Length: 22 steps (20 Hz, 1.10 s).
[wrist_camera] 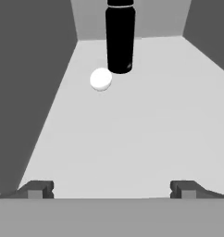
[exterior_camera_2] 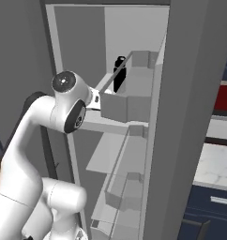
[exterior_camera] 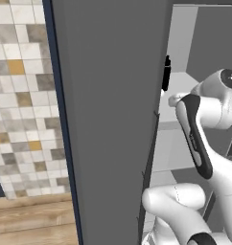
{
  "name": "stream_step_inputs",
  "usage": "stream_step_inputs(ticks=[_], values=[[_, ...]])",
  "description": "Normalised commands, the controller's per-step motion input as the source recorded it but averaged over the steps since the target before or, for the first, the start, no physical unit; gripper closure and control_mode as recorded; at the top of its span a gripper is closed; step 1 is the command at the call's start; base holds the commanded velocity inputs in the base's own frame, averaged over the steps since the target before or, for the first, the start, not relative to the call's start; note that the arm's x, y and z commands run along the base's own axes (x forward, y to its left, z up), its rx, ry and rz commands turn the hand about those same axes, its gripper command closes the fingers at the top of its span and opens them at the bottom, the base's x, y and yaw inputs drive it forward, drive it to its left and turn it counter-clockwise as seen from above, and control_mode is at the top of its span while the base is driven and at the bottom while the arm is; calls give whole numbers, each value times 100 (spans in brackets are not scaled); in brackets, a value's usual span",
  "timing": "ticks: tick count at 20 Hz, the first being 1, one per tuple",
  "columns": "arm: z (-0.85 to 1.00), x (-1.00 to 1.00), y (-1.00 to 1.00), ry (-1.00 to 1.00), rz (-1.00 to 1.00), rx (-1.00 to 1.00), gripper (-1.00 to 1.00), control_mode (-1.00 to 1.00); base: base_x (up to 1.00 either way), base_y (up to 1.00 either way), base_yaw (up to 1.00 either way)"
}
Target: Pick the egg and butter from the fridge and place them by the bowl for mixing.
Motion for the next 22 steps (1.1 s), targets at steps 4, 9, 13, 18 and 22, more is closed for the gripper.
stream_step_inputs(ticks=[4, 9, 13, 18, 22], values=[[13, 28, -3, 4, 0, 4, -100, -100, 0, 0, 0], [11, 22, -8, 8, 0, 11, -100, -100, 0, 0, 0], [5, 12, -19, 0, 0, 13, -100, -100, 0, 0, 0], [4, 8, -9, 0, 0, 14, -100, -100, 0, 0, 0], [-1, 9, 12, -1, 0, 13, -100, -100, 0, 0, 0]])
